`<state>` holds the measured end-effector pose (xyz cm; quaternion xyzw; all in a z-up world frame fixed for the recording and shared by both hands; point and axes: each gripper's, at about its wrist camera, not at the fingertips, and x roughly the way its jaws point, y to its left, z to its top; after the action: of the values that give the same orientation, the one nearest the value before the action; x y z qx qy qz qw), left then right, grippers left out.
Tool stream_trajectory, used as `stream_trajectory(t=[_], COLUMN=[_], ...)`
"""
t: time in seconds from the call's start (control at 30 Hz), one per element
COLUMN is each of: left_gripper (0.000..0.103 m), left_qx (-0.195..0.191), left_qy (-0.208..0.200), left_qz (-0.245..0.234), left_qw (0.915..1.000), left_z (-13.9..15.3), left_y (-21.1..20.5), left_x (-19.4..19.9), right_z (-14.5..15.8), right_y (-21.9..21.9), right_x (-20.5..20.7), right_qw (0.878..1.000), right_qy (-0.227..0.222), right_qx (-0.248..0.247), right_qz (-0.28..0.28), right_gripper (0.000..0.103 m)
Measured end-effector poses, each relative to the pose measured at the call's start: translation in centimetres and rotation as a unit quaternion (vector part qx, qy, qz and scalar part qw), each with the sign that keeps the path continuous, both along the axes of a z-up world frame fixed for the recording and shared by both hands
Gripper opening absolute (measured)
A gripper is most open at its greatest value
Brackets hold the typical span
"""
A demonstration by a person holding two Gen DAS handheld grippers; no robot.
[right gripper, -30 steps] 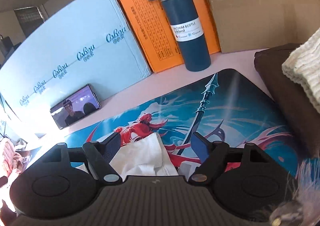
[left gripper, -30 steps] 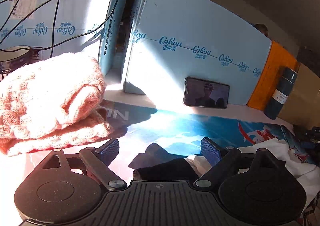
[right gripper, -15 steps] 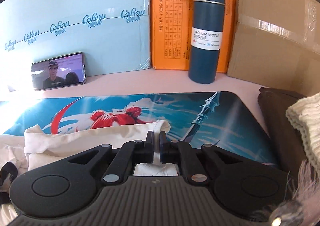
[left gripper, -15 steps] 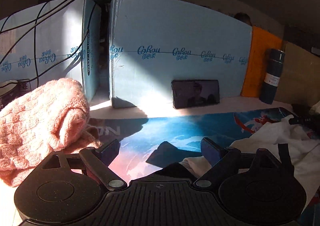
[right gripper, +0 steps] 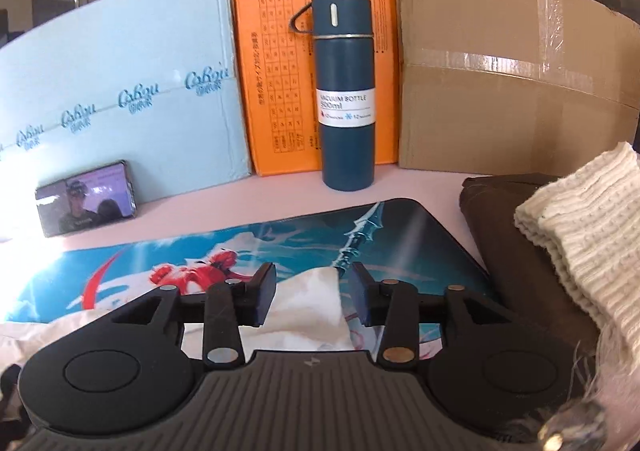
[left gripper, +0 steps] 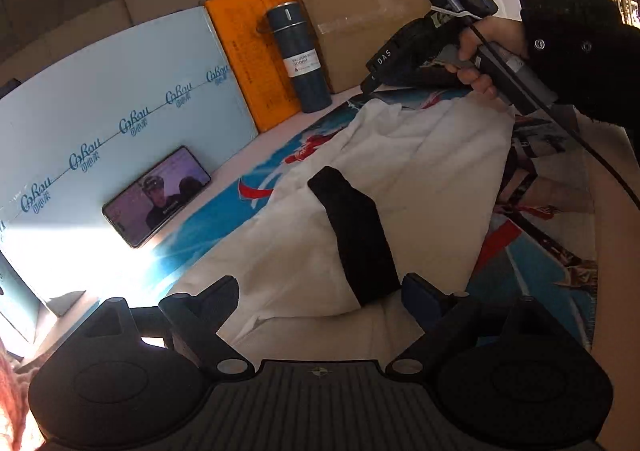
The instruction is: Fold clothes
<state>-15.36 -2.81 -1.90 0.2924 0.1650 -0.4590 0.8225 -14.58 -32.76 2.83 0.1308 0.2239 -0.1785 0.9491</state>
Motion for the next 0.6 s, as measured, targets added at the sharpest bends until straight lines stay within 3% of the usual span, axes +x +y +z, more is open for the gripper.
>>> stream_trajectory(t=[0.03,0.07,0.1,0.17,0.3,0.4,0.6], left_gripper=[0.090,0.082,0.063,0.037,0.021,0.012,0.010], left_qx=[0.001,-0.003,-0.010,-0.025,-0.062,-0.084,-0.102], left_qy=[0.004,0.019,0.044,0.098,0.161,0.149,0.058], left_qz=[0.001,-0.001,-0.001,0.000,0.002,0.026,0.084], left_qw=[1.0000,0.9998,0.9990,0.9948,0.9850,0.9850,0.9895], left_z=[0.1,0.1,0.3,0.6,1.2,2.0,3.7], left_y=[-0.2,-0.2,-0.1,0.2,1.2,1.8,1.7], left_x=[0.2,0.5,1.0,2.1,3.7,4.7,7.4], right_z=[0.4,0.7,0.8,0.4,-1.0,-1.6,-2.1], right_y=[0.3,0.6,0.9,1.7,3.3,3.3,0.4], right_x=[-0.3,-0.5,-0.6,-0.2,1.0,1.7,2.3], right_qw=[0.999,0.996,0.991,0.971,0.935,0.931,0.929], right_qy=[-0.014,-0.024,-0.032,-0.033,-0.022,-0.017,-0.038], right_qx=[0.030,0.071,0.115,0.201,0.304,0.325,0.352], right_qz=[0.018,0.042,0.068,0.125,0.180,0.162,0.104], right_gripper=[0.050,0.054,0.056,0.058,0.060,0.060,0.061])
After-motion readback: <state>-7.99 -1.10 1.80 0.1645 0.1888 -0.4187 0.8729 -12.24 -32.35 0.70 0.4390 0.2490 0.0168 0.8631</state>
